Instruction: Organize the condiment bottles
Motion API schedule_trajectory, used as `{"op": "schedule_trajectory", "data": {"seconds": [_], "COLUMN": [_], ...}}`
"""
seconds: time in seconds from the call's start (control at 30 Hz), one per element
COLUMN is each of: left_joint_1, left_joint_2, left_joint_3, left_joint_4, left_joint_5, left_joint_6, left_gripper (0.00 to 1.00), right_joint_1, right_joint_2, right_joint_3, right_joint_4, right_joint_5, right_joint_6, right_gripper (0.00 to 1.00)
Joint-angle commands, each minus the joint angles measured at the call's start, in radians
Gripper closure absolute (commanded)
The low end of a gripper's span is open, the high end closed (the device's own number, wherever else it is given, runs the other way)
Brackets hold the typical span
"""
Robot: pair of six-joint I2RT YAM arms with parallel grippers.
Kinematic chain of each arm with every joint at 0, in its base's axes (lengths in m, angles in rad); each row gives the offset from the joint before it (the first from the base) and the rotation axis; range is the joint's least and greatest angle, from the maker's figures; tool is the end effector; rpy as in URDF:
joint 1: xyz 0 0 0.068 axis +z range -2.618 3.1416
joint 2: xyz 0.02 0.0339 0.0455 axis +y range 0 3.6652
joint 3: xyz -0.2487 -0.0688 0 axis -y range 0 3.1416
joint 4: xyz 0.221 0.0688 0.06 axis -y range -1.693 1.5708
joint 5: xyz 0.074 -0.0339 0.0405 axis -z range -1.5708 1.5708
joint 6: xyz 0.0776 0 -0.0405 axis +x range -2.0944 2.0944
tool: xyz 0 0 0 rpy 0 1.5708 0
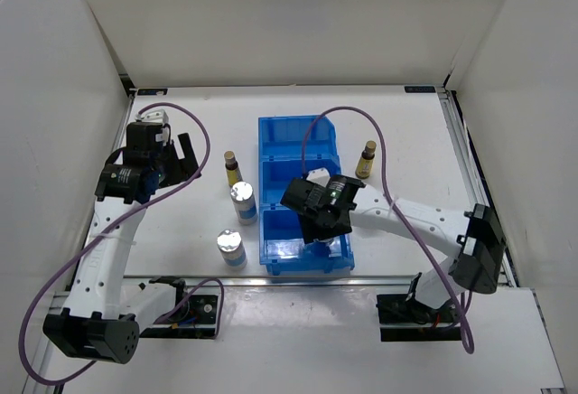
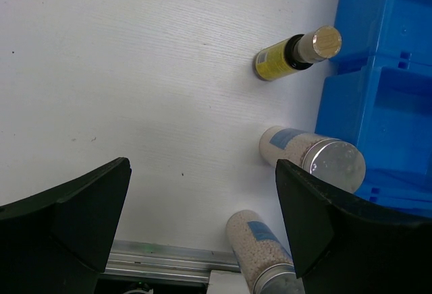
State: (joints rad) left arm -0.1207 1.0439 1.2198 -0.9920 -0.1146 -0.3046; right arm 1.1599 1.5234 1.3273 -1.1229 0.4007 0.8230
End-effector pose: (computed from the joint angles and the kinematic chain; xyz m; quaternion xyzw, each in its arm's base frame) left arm 0.2051 -0.0159 0.3162 -0.1062 0.9223 -0.0256 0.3708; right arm 0.1368 0.2381 0.2368 -0.1384 0.9627 -0.0051 0.2326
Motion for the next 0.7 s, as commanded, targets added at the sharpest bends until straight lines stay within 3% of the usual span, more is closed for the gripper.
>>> {"op": "schedule_trajectory", "data": {"seconds": [0.0, 0.3, 0.4, 0.43, 0.47, 0.53, 0.67], "left_joint_1": [0.003, 0.003, 0.003, 0.003, 0.003, 0.003, 0.003], "left_joint_2": [-0.001, -0.001, -0.001, -0.001, -0.001, -0.001, -0.001], "left_joint_3": [0.001, 0.001, 0.001, 0.001, 0.001, 0.001, 0.001], "left_joint_4": [-0.008, -0.008, -0.008, -0.008, -0.008, -0.008, -0.008], "left_joint_5": [0.006, 0.006, 0.006, 0.006, 0.006, 0.006, 0.006], "left_joint_6": [0.004, 0.004, 0.004, 0.004, 0.004, 0.004, 0.004], "left_gripper": [0.0, 0.0, 0.0, 0.0, 0.0, 0.0, 0.0], "right_joint_1": [-0.046, -0.086, -0.086, -0.086, -0.086, -0.086, -0.086], "right_joint_2": [-0.013, 0.06, 0.072, 0.063, 0.048, 0.034, -0.024], "right_joint_3": [-0.051, -0.149, -0.149, -0.149, -0.149, -0.139, -0.021], "right_joint_4": [0.15, 0.232, 0.232, 0.232, 0.221, 0.195, 0.027], "right_joint_5": [-0.088, -0.165, -0.174, -0.165, -0.154, -0.123, -0.056], "right_joint_6": [-0.061, -0.071, -0.071, -0.071, -0.071, -0.071, -0.071], "right_gripper": [0.82, 0.76, 0.42, 0.22, 0.14, 0.0, 0.0]}}
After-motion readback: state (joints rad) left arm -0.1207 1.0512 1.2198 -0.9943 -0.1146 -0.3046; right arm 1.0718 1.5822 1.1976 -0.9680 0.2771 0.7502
